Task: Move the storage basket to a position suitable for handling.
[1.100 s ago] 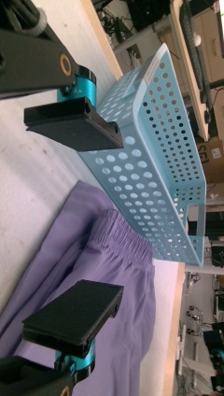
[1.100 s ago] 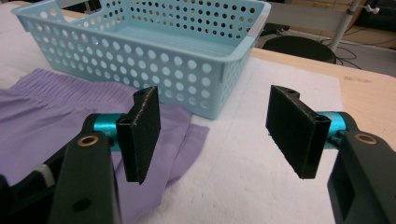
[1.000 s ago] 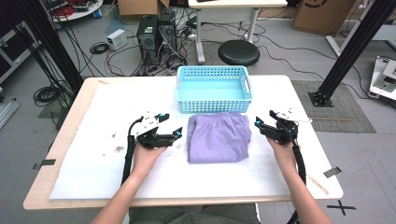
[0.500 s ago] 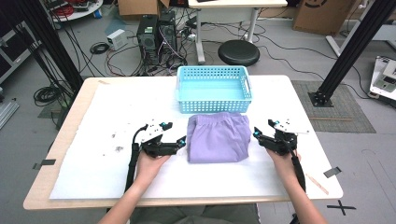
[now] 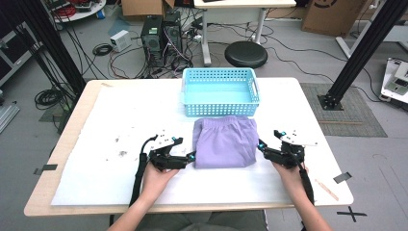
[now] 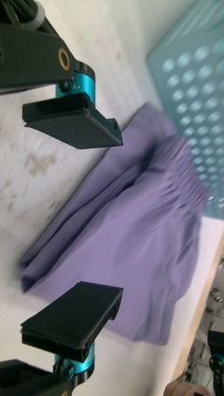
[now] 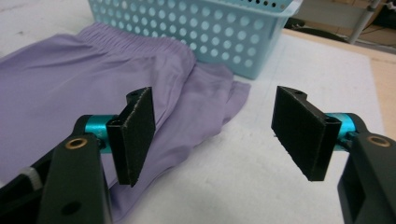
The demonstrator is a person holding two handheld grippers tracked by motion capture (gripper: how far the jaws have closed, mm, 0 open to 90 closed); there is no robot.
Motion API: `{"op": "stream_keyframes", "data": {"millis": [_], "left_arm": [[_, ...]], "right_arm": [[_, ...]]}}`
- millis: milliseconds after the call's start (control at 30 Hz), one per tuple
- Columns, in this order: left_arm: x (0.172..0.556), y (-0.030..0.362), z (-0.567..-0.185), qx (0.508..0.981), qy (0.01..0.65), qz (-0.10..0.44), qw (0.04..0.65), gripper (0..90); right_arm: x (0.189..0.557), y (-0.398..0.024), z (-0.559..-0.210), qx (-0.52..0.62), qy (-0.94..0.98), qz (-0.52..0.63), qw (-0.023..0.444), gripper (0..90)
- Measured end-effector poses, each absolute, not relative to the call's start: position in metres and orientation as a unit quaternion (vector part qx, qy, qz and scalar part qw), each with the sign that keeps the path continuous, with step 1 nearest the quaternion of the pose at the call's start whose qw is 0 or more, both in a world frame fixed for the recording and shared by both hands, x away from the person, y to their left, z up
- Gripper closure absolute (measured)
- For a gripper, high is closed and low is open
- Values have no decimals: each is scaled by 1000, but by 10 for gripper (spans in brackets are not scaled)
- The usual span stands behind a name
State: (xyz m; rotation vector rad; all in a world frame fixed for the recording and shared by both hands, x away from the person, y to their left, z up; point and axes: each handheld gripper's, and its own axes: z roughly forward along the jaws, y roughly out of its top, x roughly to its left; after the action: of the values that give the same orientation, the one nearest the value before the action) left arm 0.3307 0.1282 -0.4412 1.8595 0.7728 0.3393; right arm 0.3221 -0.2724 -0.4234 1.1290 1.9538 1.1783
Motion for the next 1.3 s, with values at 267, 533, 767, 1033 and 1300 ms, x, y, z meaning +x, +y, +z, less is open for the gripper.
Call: {"op": "stream_keyframes", "data": {"millis": [267,533,767,1033,1300], "left_arm": [[326,116,-446,791,343,125,491,259],[328,109,-449,802,367,100,461,292],[330,105,-450,811,377,95,438,306],[330,99,-450,818,384,99,418,322],[328,93,-450,811,394,96,421,322]], "right_arm": [[309,-262,-431,427,746,435,268,295],[311,-249,-439,440,770,405,223,298],[314,-239,-443,439,794,365,209,335],[319,-235,-446,443,812,337,177,419],[322,-237,-446,457,808,343,144,455]]}}
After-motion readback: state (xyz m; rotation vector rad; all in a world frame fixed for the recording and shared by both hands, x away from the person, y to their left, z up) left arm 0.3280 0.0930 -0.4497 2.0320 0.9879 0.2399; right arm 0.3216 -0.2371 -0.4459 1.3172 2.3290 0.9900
